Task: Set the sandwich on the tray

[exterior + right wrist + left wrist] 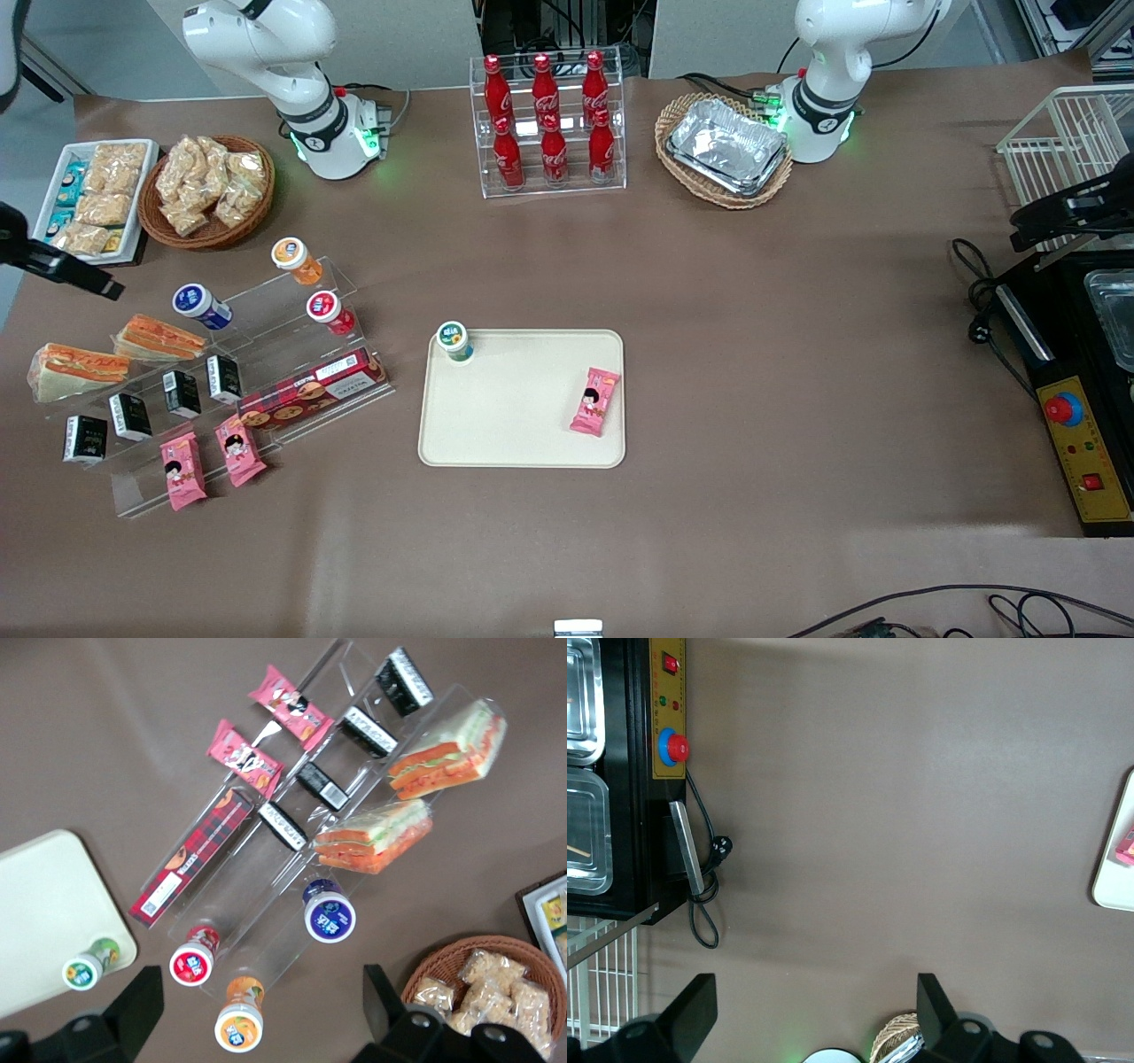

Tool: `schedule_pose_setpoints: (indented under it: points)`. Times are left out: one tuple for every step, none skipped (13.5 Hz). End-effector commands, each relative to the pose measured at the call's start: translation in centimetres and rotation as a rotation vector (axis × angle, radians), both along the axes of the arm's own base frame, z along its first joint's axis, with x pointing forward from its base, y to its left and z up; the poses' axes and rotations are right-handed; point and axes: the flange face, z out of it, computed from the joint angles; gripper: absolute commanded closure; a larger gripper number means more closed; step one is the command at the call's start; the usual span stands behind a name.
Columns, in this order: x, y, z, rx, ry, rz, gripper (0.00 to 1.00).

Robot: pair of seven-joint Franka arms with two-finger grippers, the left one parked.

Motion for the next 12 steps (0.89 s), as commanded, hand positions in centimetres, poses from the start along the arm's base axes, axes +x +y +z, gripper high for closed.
schedule_pose_setpoints:
  points:
    - [0.0, -3.0, 1.2, -0.007, -0.017, -0.243, 0.00]
    - [0.1, -3.4, 1.1, -0.012, -0.016, -0.310, 0.00]
    - [0.0, -4.2, 0.9, -0.034, -0.011, -0.372, 0.00]
    - [0.0, -4.9, 0.5, -0.069, -0.003, -0.437, 0.00]
    - [0.0, -5.8, 0.2, -0.103, 0.001, -0.492, 0.00]
    - [-0.1, -7.4, -0.2, -0.113, 0.005, -0.529, 0.00]
    - [0.1, -8.2, -1.0, -0.120, 0.019, -0.563, 0.00]
    - [0.3, -9.1, -1.5, -0.125, 0.022, -0.646, 0.00]
    - [0.2, -10.4, -1.9, -0.125, 0.019, -0.736, 0.00]
    - [0.4, -11.2, -2.5, -0.116, 0.019, -0.797, 0.00]
    - [0.5, -11.7, -3.0, -0.111, 0.023, -0.850, 0.00]
    - [0.7, -12.5, -3.5, -0.114, 0.018, -0.871, 0.00]
